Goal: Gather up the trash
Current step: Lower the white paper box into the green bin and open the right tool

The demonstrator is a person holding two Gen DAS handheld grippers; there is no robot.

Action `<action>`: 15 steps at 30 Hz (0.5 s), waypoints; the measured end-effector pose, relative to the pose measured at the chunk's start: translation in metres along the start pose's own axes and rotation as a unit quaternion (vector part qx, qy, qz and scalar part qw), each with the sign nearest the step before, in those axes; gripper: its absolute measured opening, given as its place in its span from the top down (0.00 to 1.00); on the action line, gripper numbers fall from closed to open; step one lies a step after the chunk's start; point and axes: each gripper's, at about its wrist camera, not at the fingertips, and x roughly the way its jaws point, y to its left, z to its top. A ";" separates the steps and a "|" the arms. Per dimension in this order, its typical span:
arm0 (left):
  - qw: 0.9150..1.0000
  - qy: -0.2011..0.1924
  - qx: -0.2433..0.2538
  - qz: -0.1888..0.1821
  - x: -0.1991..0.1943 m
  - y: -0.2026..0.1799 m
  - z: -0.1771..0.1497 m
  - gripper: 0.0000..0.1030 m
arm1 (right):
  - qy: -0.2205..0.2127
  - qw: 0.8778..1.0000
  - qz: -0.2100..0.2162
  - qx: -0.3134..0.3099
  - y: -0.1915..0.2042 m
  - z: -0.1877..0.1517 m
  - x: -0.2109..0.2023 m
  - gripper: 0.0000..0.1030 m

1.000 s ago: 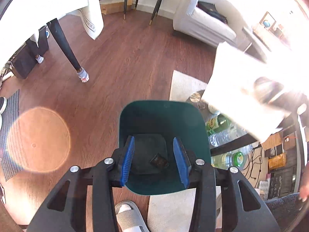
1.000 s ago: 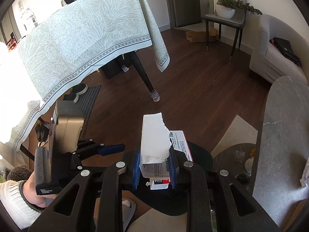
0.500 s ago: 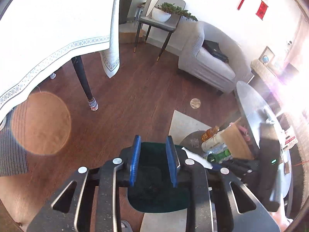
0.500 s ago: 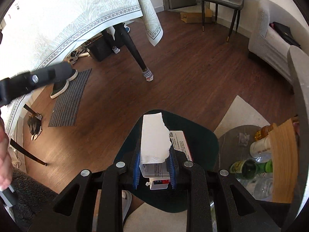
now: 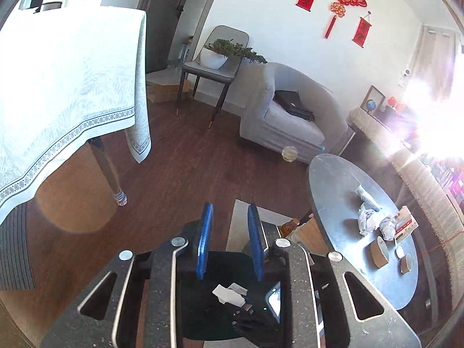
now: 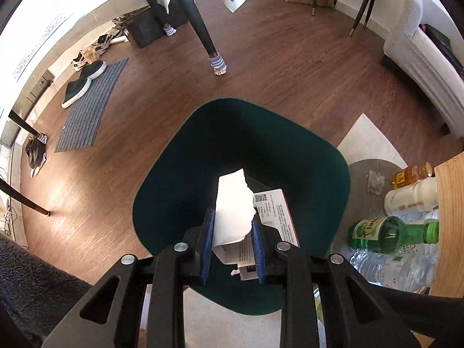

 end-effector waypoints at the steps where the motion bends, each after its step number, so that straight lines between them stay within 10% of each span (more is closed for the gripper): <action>1: 1.000 -0.004 0.003 -0.004 -0.001 -0.004 0.001 0.75 | 0.003 1.000 -0.002 -0.002 0.000 -0.002 0.004 0.76; 4: 1.000 -0.010 0.014 -0.015 -0.004 -0.017 0.003 0.75 | 0.008 1.000 -0.009 -0.009 -0.002 -0.006 0.010 0.68; 6: 1.000 -0.011 0.018 -0.021 -0.004 -0.023 0.004 0.75 | 0.003 1.000 -0.014 -0.012 -0.002 -0.009 0.009 0.44; 15: 0.999 -0.022 0.022 -0.036 -0.007 -0.044 0.009 0.75 | -0.061 0.997 0.017 -0.043 0.003 -0.013 -0.043 0.43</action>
